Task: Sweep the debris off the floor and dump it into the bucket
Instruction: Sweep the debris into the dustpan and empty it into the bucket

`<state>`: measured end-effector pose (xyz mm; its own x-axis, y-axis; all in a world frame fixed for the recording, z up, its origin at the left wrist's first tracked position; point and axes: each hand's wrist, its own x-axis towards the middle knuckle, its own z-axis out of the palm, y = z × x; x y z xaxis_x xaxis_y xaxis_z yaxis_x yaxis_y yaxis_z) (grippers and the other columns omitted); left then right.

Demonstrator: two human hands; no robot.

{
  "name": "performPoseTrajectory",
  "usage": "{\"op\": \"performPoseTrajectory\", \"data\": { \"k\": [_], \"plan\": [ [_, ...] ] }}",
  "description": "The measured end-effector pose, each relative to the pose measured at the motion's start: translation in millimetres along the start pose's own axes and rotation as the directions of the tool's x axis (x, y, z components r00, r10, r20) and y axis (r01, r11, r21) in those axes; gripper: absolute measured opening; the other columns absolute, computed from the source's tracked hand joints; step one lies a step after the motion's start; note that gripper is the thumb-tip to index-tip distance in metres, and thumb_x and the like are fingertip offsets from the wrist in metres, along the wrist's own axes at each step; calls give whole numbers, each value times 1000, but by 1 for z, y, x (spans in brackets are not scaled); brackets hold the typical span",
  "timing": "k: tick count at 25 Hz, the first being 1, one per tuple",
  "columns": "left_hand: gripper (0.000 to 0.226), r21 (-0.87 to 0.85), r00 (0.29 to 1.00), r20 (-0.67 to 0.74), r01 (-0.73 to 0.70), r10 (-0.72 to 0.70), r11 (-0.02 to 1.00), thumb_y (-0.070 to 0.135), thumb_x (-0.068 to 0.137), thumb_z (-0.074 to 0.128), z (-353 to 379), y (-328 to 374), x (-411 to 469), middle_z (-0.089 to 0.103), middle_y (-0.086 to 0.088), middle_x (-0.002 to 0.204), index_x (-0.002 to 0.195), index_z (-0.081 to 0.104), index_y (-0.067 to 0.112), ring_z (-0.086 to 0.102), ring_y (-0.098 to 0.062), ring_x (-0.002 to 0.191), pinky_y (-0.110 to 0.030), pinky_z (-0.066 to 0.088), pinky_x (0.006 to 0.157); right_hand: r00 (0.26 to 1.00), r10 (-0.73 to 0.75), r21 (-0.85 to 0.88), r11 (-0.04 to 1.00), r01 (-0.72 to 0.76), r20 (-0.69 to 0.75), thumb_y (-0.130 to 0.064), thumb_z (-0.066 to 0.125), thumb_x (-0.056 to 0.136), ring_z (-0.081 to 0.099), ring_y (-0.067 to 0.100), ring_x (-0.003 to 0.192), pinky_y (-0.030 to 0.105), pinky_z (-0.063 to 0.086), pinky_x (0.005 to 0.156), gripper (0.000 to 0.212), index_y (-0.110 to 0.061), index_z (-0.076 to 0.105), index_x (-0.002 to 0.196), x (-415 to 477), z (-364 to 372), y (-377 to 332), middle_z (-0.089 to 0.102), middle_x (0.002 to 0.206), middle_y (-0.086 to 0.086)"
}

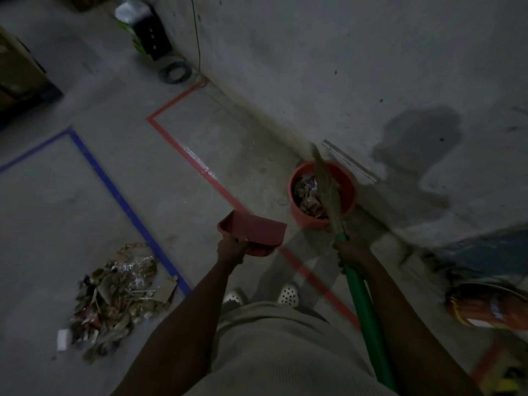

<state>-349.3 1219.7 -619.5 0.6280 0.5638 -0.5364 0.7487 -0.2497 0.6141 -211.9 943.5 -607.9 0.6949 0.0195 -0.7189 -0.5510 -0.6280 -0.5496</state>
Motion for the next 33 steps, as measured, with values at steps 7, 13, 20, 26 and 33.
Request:
{"op": "performPoseTrajectory", "data": {
  "k": [7,13,20,26,33],
  "plan": [
    [28,-33,1000,-16,12,-12,999,27,98,60,-39,-43,-1,66,-18,78,92,62,0,65,-30,60,-26,50,52,998,4,-3,1000,-4,55,-22,67,92,58,24,54,31,51,47,39,-11,58,128,-31,56,-6,61,73,13],
    [36,14,1000,-5,-25,25,1000,28,100,56,-60,-99,29,66,-20,74,87,63,-4,67,-32,67,-38,55,67,991,-34,-45,998,41,129,-21,65,89,61,22,54,32,52,47,58,-36,46,142,-38,128,-7,65,84,10],
    [32,234,994,-55,-77,92,969,30,102,52,0,-193,162,44,11,55,72,51,19,43,-3,49,-18,24,48,982,-9,-138,990,36,188,-19,59,91,64,25,86,29,52,65,69,-37,35,153,112,220,29,66,116,14],
    [34,280,995,-64,-50,71,959,36,100,50,98,-296,275,50,8,58,71,54,19,45,-7,52,-27,28,51,980,192,-192,965,-181,43,-17,58,95,62,41,113,47,57,90,59,-22,42,152,288,300,118,60,129,15],
    [40,250,998,-55,56,-43,967,35,102,48,141,-348,299,50,4,53,68,52,15,47,-8,49,-23,27,47,962,160,-222,969,-110,221,-29,58,91,66,18,67,26,54,55,65,-54,37,147,265,394,145,67,92,2]
  ]
}}
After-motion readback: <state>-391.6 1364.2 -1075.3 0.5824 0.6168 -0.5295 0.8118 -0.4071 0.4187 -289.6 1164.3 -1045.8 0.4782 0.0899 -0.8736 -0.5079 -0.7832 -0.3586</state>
